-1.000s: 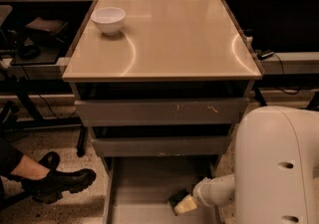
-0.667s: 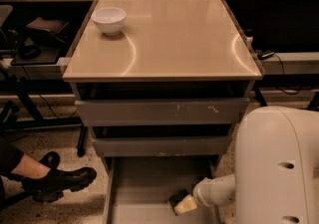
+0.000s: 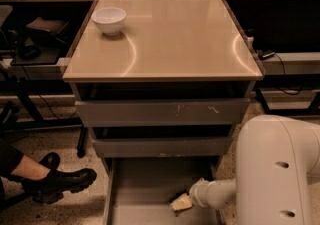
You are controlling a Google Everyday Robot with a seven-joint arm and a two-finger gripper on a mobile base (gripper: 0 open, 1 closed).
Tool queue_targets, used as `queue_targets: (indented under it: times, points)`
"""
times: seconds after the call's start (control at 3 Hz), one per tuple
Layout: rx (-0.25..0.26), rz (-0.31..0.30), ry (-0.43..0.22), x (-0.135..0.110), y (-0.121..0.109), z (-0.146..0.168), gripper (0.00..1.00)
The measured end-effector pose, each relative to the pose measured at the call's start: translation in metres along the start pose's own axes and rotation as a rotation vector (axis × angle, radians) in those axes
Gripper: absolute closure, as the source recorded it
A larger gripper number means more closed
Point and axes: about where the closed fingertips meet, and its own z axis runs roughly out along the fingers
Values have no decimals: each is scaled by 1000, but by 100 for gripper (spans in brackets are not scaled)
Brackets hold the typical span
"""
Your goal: Pick sponge from bottom drawer and place on counter
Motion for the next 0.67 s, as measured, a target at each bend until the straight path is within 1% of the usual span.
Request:
queue_targets:
  times: [0.33, 0.67]
  points:
    - [5, 0, -5, 2, 0, 24, 0]
    - [54, 19, -14, 3, -9, 65, 0]
